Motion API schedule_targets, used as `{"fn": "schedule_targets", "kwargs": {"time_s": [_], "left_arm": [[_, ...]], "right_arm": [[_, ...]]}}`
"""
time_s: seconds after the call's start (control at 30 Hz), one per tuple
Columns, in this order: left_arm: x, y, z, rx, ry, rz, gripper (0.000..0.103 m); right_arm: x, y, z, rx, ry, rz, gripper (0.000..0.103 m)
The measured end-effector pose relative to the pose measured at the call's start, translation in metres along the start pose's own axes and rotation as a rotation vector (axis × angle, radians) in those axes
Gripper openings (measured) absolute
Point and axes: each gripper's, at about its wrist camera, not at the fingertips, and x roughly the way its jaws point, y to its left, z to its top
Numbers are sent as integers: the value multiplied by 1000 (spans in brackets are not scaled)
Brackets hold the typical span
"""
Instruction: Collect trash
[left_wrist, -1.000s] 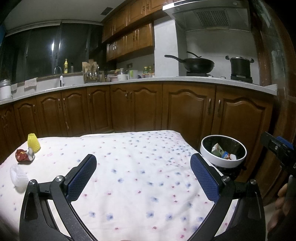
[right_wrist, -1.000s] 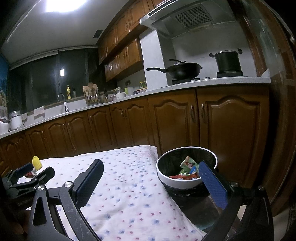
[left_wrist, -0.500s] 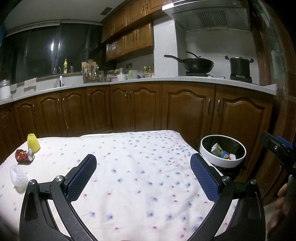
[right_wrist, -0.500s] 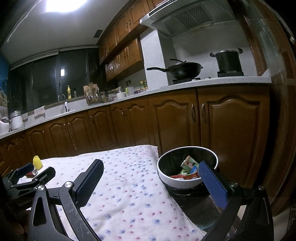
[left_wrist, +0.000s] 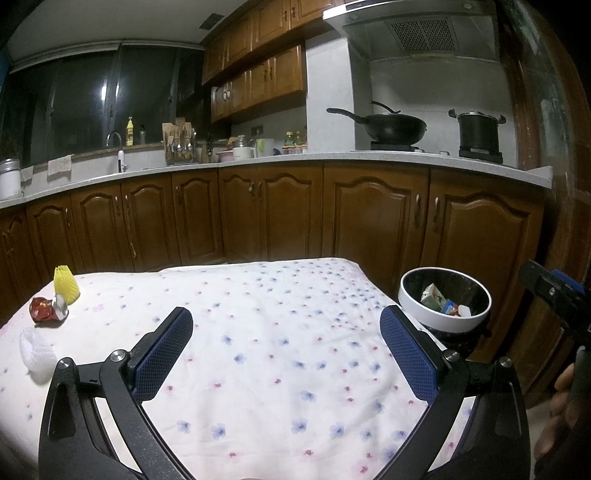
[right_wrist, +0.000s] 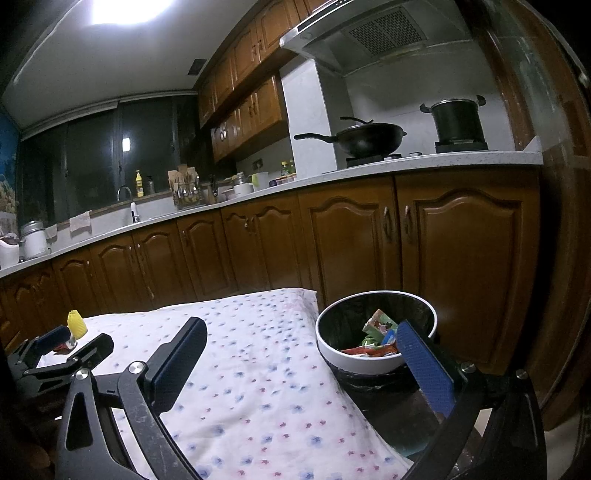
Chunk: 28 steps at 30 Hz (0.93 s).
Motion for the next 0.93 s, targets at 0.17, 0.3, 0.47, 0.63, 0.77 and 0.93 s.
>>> {"fn": "schedule_targets", "kwargs": {"time_s": [0.17, 0.3, 0.47, 0.63, 0.77, 0.93], "left_arm": [[0, 0, 0, 1, 1, -2, 103], [0, -1, 0, 0, 2, -3, 103], [2, 1, -2, 4, 4, -19, 103], [5, 3, -2, 8, 9, -28, 103], [10, 5, -4, 8, 25, -36, 103], [27, 13, -10, -3, 80, -35, 103]], "right_arm": [[0, 0, 0, 1, 2, 1, 103], [0, 0, 0, 0, 2, 1, 103], [0, 4, -1, 2, 9, 2, 103], [0, 13, -4, 13, 22, 2, 103], [1, 21, -8, 18, 35, -2, 103], [9, 31, -14, 17, 71, -2, 103]]}}
